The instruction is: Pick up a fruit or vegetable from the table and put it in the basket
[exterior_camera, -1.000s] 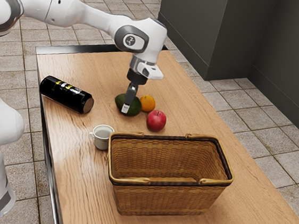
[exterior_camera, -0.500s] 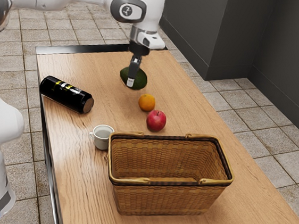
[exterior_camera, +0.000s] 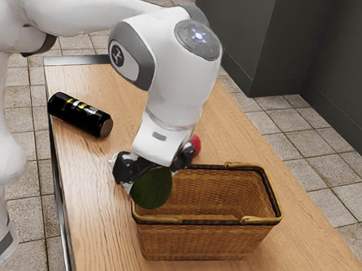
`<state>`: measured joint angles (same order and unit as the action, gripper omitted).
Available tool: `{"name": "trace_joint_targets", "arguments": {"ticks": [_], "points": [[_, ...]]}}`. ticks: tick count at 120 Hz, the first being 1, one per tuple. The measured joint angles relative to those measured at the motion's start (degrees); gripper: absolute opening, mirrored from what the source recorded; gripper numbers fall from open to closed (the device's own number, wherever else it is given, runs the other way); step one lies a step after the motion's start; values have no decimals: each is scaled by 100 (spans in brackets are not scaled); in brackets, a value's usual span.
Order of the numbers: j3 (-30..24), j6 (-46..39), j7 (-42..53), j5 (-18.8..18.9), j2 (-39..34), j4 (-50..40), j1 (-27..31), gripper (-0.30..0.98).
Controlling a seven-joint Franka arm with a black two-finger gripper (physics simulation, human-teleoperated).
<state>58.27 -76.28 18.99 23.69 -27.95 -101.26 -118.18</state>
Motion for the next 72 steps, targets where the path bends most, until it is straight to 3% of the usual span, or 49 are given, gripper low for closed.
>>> {"name": "trace_joint_targets", "arguments": {"ticks": [23,30,41,47,72], "points": [[190,125,-325,14,55,-60,-207,55],[623,142,-376,44,53,96,-454,55],[2227,166,-372,189,50,957,-2160,55],[2808,177,-349,236,45,1269,-2730,55],[3571,218,-174,371,37,1672,-3089,55]]}}
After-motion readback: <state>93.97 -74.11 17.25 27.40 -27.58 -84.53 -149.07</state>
